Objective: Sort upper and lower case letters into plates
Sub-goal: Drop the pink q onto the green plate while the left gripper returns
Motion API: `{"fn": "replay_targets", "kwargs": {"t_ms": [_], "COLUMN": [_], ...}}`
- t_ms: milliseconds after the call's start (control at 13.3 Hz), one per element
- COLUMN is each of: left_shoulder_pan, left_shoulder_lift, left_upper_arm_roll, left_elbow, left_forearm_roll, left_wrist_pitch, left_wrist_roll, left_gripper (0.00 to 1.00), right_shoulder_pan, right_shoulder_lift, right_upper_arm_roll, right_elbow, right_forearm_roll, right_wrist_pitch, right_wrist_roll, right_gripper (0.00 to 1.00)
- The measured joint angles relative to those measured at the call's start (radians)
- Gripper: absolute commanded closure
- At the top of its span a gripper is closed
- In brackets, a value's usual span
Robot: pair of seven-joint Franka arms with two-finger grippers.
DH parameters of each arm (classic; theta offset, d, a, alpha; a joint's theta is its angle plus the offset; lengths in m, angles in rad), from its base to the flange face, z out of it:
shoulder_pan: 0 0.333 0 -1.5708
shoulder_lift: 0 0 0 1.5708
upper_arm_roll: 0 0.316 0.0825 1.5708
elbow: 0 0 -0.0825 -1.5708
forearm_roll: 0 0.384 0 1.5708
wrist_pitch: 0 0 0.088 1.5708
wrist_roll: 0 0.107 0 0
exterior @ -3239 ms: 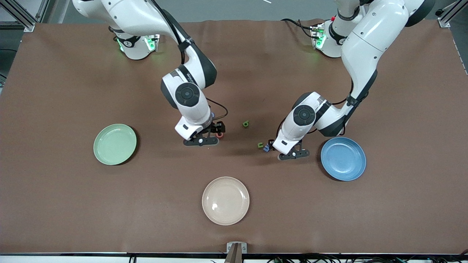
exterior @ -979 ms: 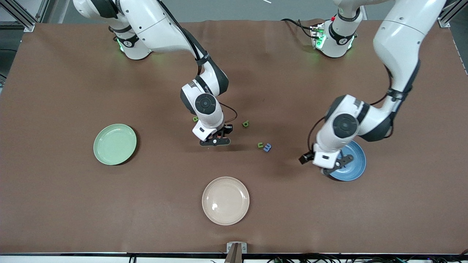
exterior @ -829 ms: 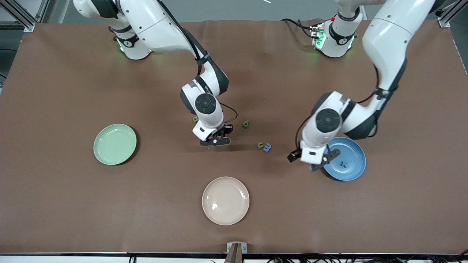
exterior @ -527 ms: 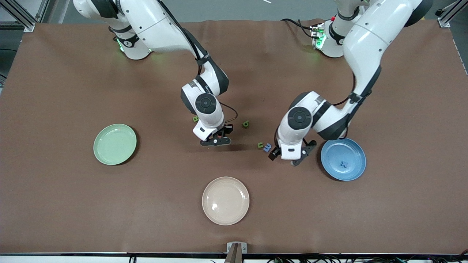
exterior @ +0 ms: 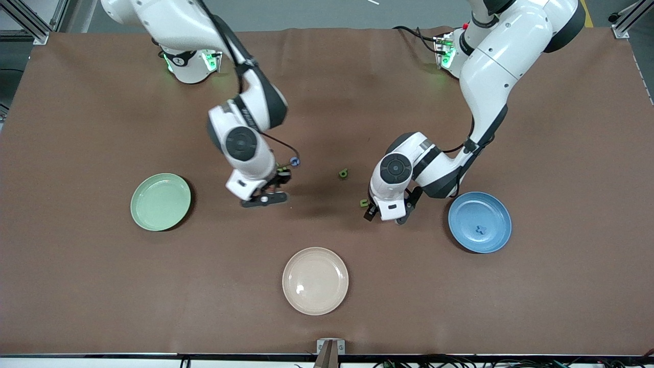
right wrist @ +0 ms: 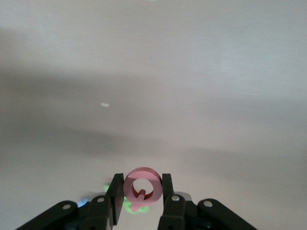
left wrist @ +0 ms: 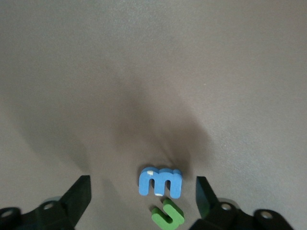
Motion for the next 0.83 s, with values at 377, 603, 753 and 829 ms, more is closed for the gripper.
{"fn": "replay_targets", "kwargs": {"t_ms": [377,603,753,829], "left_shoulder_pan": [-0.002,-0.004,-0.004,-0.004], "left_shoulder_lift": [0.025,0.029,0.029,0.029], "left_upper_arm_roll": [0.001,0.001,0.001,0.003], "left_elbow": [0.003,0.005,0.014,0.018], "left_forearm_roll": [0.000,0.000,0.001,0.001], "left_wrist_pitch": [0.043,0.049,0.055,0.055], "left_wrist_roll": [-0.015,-0.015,-0.014,-0.010], "left_gripper": [0.25,0.60,0.90,0.97], "right_shoulder_pan": [-0.318,-0.451,-0.498,-0.516], "right_shoulder_lift": [-0.111,-0.103,-0.082,-0.063], "right_upper_arm_roll": [-0.005,-0.004,-0.003,-0.002], "right_elbow": [-0.234,-0.306,-0.315,-0.316], "right_forearm_roll": [-0.003,-0.003,-0.003,-0.003], "right_wrist_pitch": [0.078,0.162,0.204,0.228], "right_wrist_roll": [-0.457,-0.624,-0.685,-0.707], "right_gripper": [0.89,0.89,0.89,0.88]}}
